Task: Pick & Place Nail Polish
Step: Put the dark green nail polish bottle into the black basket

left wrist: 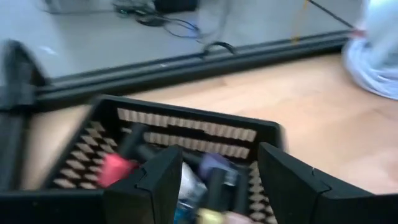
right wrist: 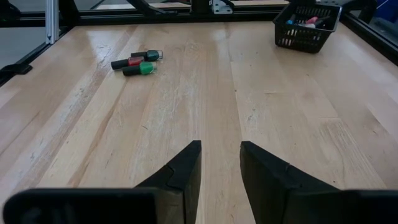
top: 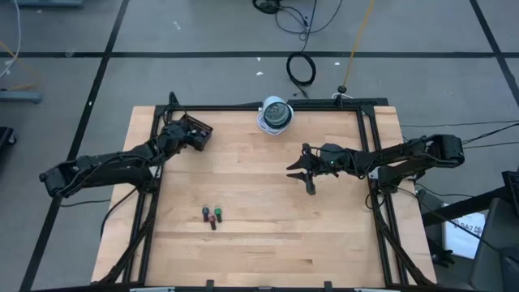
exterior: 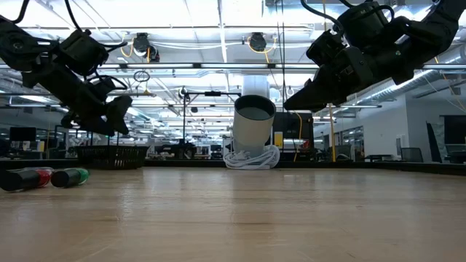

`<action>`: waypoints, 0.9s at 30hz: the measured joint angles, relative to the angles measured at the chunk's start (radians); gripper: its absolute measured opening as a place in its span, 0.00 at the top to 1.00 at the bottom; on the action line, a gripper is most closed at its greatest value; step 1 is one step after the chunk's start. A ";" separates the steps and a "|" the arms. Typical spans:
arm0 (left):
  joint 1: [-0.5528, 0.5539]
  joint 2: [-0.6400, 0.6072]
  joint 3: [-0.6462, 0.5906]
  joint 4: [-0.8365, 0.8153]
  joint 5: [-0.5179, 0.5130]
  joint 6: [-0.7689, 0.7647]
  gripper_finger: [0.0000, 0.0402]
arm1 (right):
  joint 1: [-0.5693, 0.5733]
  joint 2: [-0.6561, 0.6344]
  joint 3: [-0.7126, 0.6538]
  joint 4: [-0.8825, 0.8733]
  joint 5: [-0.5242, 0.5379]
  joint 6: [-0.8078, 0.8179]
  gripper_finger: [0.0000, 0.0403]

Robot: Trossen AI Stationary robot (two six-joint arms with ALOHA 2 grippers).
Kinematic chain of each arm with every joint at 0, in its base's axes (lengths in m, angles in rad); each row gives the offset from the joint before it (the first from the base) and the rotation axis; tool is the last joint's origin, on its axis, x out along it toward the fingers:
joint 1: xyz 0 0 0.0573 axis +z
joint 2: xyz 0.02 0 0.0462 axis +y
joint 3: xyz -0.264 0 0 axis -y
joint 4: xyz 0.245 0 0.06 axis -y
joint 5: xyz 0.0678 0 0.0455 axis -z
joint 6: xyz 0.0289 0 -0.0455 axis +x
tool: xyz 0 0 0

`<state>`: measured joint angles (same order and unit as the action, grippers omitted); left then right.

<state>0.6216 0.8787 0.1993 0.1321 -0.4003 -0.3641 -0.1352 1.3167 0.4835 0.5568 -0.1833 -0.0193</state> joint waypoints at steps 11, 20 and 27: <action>-0.128 -0.031 0.000 0.092 0.613 0.085 0.49 | 0.000 0.000 0.000 -0.002 0.000 -0.003 0.75; -0.621 0.029 0.000 -0.041 0.552 -0.099 0.48 | 0.000 0.000 0.000 0.000 0.000 -0.001 0.75; -1.024 0.065 0.056 -0.141 0.344 -0.217 0.48 | 0.000 0.000 0.000 0.000 0.000 0.007 0.75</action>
<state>-0.4024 0.9439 0.2553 -0.0090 -0.0561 -0.5816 -0.1356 1.3167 0.4831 0.5568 -0.1833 -0.0124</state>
